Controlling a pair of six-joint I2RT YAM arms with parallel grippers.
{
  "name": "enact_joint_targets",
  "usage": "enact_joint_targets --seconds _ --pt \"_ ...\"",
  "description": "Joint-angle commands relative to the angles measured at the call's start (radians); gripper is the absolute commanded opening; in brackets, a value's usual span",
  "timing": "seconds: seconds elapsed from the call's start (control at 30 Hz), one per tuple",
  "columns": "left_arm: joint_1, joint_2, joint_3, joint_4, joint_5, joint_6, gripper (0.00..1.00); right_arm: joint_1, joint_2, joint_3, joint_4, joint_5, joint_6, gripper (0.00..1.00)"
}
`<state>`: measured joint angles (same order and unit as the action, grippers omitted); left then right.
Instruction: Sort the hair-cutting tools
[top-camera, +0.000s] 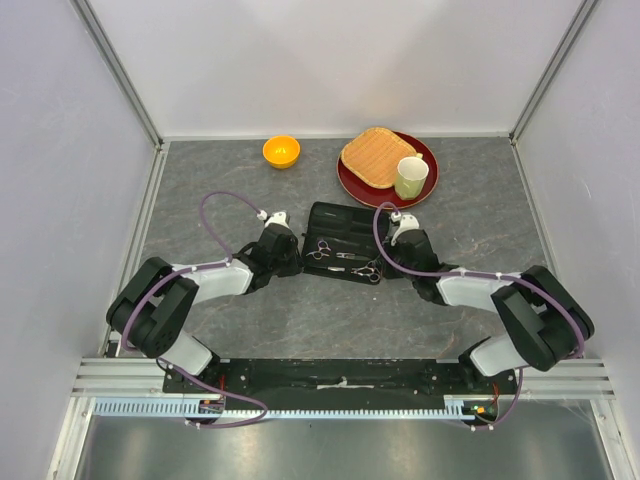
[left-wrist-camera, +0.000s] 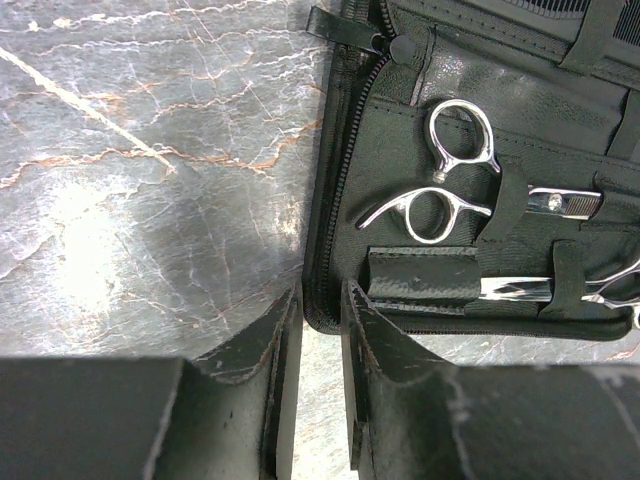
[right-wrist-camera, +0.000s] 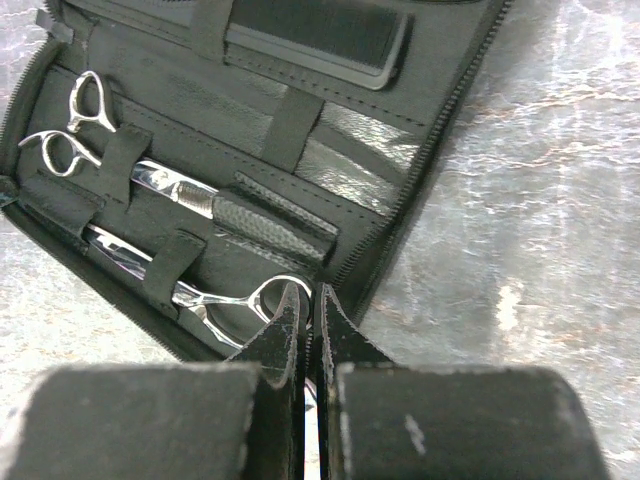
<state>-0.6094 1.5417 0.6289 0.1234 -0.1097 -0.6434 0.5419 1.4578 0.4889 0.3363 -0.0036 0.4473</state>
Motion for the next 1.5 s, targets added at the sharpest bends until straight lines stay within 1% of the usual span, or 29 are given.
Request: enact_joint_targets --seconds 0.0,0.37,0.6,0.77,0.83,0.87,0.93,0.97,1.03,1.07,1.1,1.17,1.2,1.27,1.37,1.4,1.43,1.47 --pt "-0.026 0.043 -0.044 -0.079 0.016 -0.033 0.28 0.047 0.024 0.034 0.072 -0.004 0.033 0.0" --pt "-0.03 0.032 -0.049 -0.079 0.024 -0.038 0.28 0.112 0.095 0.076 0.138 0.043 0.036 0.0" --pt "-0.032 0.028 -0.052 -0.084 0.027 -0.039 0.28 0.124 0.124 0.063 0.205 0.005 0.037 0.0" --pt "-0.032 0.02 -0.047 -0.091 0.027 -0.039 0.28 0.125 0.13 0.063 0.198 0.005 0.044 0.01" --pt "-0.032 0.011 -0.047 -0.093 0.027 -0.039 0.29 0.125 0.115 0.068 0.175 0.008 0.047 0.05" --pt "-0.032 0.008 -0.049 -0.093 0.027 -0.039 0.3 0.125 0.105 0.071 0.161 0.014 0.047 0.12" --pt "-0.033 -0.008 -0.051 -0.093 0.03 -0.039 0.31 0.125 0.084 0.088 0.116 0.025 0.05 0.14" --pt "-0.033 -0.014 -0.049 -0.094 0.03 -0.039 0.32 0.125 0.073 0.096 0.097 0.033 0.051 0.23" --pt "-0.033 -0.038 -0.048 -0.108 0.024 -0.038 0.34 0.125 0.044 0.126 0.017 0.08 0.056 0.33" --pt "-0.033 -0.049 -0.044 -0.114 0.019 -0.038 0.34 0.125 0.03 0.134 -0.006 0.094 0.057 0.45" --pt "-0.033 -0.063 -0.044 -0.117 0.01 -0.038 0.37 0.125 0.016 0.151 -0.054 0.115 0.06 0.5" --pt "-0.033 -0.107 -0.04 -0.143 -0.001 -0.033 0.4 0.125 -0.031 0.165 -0.091 0.149 0.06 0.58" --pt "-0.033 -0.121 -0.037 -0.149 -0.01 -0.03 0.42 0.125 -0.045 0.183 -0.133 0.161 0.06 0.6" --pt "-0.032 -0.167 -0.02 -0.174 -0.022 -0.021 0.45 0.125 -0.086 0.209 -0.173 0.197 0.065 0.67" --pt "-0.032 -0.224 0.017 -0.218 -0.051 -0.007 0.55 0.125 -0.126 0.24 -0.256 0.218 0.079 0.68" --pt "-0.032 -0.236 0.029 -0.228 -0.068 -0.001 0.56 0.125 -0.14 0.246 -0.288 0.211 0.08 0.66" --pt "-0.029 -0.247 0.043 -0.237 -0.076 0.013 0.58 0.125 -0.145 0.249 -0.301 0.197 0.08 0.62" --pt "-0.026 -0.258 0.075 -0.249 -0.087 0.022 0.62 0.125 -0.146 0.254 -0.321 0.182 0.083 0.58"
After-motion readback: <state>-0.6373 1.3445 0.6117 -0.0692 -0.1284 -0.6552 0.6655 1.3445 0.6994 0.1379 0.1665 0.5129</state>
